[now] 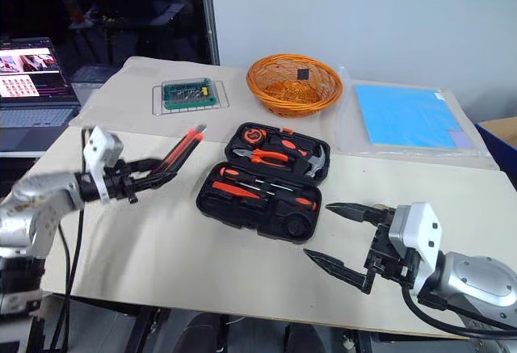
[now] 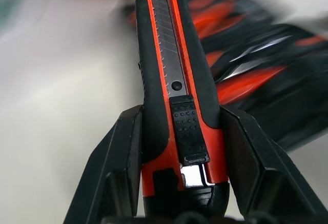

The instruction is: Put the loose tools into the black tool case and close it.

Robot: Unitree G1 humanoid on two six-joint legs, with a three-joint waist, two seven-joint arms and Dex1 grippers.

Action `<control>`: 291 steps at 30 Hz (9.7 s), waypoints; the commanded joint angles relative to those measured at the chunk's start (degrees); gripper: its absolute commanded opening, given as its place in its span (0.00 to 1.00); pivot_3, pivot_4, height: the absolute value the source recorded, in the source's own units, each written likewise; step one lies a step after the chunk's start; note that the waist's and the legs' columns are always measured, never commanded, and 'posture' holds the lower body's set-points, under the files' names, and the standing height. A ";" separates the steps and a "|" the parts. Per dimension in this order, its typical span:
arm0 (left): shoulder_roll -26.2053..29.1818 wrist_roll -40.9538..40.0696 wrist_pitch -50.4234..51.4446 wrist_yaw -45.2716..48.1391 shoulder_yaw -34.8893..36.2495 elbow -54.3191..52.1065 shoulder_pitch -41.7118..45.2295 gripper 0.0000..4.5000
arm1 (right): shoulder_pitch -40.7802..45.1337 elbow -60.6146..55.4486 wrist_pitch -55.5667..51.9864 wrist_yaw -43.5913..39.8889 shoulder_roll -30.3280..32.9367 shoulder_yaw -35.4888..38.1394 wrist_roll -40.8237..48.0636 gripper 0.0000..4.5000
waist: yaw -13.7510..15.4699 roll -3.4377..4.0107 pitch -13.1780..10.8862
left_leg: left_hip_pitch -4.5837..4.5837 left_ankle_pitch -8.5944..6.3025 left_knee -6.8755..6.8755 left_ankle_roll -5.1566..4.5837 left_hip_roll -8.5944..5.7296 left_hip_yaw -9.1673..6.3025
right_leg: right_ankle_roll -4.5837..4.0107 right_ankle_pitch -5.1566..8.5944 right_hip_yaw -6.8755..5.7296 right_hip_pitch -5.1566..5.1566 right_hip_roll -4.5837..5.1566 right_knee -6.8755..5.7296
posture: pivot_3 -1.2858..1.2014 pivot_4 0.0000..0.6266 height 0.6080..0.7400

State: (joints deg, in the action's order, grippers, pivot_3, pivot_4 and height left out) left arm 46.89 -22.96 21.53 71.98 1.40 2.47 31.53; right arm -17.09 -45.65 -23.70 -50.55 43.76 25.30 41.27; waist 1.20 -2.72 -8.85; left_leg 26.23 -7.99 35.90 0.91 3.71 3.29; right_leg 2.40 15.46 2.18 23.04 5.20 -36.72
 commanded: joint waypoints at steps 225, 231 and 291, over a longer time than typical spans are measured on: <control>8.26 -13.39 13.46 2.56 6.85 -24.95 -17.75 1.00 | 16.39 6.82 -18.99 19.07 -4.67 -32.72 -26.83 0.02 | -1.90 0.69 -0.60 | -0.73 0.08 -0.04 0.56 0.67 -0.09 | -0.10 0.27 0.27 -0.41 -0.75 -0.32 | 0.52 0.24 1.00; 5.77 -12.68 13.69 -3.14 5.93 -25.64 -16.99 1.00 | 32.45 18.01 -26.55 31.68 -16.43 -30.13 -30.62 0.02 | -2.23 0.63 -0.59 | -0.56 0.25 0.02 0.30 0.72 0.00 | -0.04 0.09 0.39 -0.20 -0.84 -0.41 | 0.52 0.24 1.00; -8.82 6.20 11.39 -11.80 -15.50 -7.02 -0.14 1.00 | 40.77 28.17 -25.75 32.16 -26.78 -36.19 -31.10 0.28 | -2.02 0.71 -0.56 | -0.05 0.36 0.09 0.16 0.75 -0.30 | 0.04 -0.41 0.37 0.12 -1.16 -0.49 | 0.52 0.24 1.00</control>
State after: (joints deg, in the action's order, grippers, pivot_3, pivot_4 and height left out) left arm 37.74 -17.99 32.31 60.18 -13.44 -5.54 32.88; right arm 23.78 -14.09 -50.31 -18.38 16.30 -11.09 10.79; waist -0.82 -2.02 -9.40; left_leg 26.18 -7.63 35.98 1.07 4.45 3.00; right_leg 2.44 15.05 2.55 23.16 4.05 -37.20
